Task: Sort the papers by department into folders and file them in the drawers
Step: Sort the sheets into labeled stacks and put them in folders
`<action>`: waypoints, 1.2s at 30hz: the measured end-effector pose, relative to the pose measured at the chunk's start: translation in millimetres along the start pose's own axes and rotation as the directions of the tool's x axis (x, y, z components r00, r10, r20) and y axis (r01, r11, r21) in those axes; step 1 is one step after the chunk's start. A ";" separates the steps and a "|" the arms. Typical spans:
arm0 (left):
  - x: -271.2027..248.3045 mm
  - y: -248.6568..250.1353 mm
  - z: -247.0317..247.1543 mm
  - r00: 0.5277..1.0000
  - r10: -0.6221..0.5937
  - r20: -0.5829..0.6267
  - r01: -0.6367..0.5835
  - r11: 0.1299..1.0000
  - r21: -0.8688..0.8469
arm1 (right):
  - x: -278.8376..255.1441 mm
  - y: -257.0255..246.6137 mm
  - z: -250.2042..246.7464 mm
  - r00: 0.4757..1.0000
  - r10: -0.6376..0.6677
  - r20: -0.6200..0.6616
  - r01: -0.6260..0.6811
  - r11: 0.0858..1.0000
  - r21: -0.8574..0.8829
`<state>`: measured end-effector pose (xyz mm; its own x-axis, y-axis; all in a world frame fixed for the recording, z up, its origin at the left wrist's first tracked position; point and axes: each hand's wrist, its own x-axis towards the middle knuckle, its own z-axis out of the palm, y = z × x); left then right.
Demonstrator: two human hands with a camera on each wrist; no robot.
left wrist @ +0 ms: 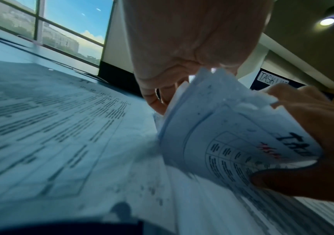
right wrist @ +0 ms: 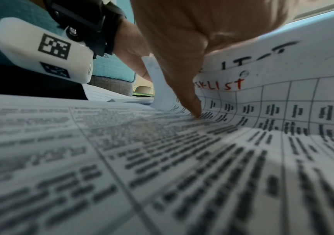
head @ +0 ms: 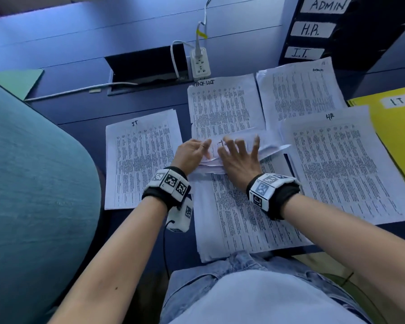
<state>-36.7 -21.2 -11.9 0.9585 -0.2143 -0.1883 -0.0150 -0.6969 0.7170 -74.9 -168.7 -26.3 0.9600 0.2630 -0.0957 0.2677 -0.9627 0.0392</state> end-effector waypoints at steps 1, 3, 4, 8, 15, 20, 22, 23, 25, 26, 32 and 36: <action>-1.3 -0.3 -1.8 1.000 -0.022 0.003 0.022 0.998 -0.056 | -0.4 -1.1 0.2 1.000 0.015 -0.021 -0.017 0.998 -0.065; -2.6 -4.4 -3.8 0.999 -0.035 -0.003 0.034 0.994 -0.107 | -2.4 -3.0 -1.6 0.999 -0.004 -0.039 -0.001 0.994 -0.109; -3.3 -6.1 -4.4 0.999 -0.033 -0.007 0.032 0.993 -0.112 | -3.7 -4.1 -4.7 1.000 -0.024 -0.005 0.023 0.994 -0.111; -6.0 -10.1 -4.1 0.998 -0.057 -0.004 0.054 0.972 -0.227 | -8.5 -7.4 -3.0 0.996 -0.077 -0.050 0.074 0.995 -0.060; -14.3 -2.3 0.0 0.990 -0.139 0.012 0.129 0.880 -0.456 | -10.2 -10.5 -0.5 0.957 -0.056 -0.285 0.102 0.983 0.152; -12.0 -6.9 -2.2 0.984 -0.164 0.065 0.172 0.813 -0.557 | -6.4 -8.4 9.6 0.926 -0.060 -0.372 0.033 0.996 -0.079; -9.3 -8.0 -4.7 0.981 -0.145 0.131 0.194 0.799 -0.569 | -8.4 -7.9 11.5 0.910 -0.074 -0.408 0.026 0.992 -0.121; -6.8 -8.2 -5.0 0.981 -0.136 0.141 0.193 0.802 -0.565 | -10.2 -7.8 13.4 0.905 -0.085 -0.416 0.032 0.991 -0.131; -0.2 -7.8 -4.0 0.986 -0.134 0.099 0.166 0.831 -0.530 | -12.8 -6.6 20.4 0.912 -0.105 -0.397 0.042 0.985 -0.165; 3.6 -8.4 -2.9 0.989 -0.134 0.066 0.150 0.864 -0.481 | -13.9 -7.2 19.9 0.929 -0.113 -0.353 0.056 0.984 -0.168; 18.1 -16.3 2.0 0.990 -0.108 0.092 0.107 0.994 0.018 | -17.3 -8.5 6.1 0.994 -0.106 0.034 0.108 0.991 -0.073; 20.8 -17.1 3.6 0.984 -0.157 0.087 0.139 0.973 0.183 | -17.0 -10.1 -0.7 0.993 -0.115 -0.003 0.115 0.993 0.033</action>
<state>-17.6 -16.2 -30.4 0.9204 -0.1611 -0.3563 0.0668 -0.8331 0.5491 -93.9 -163.3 -24.3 0.9232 0.3722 -0.0962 0.3735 -0.9276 -0.0049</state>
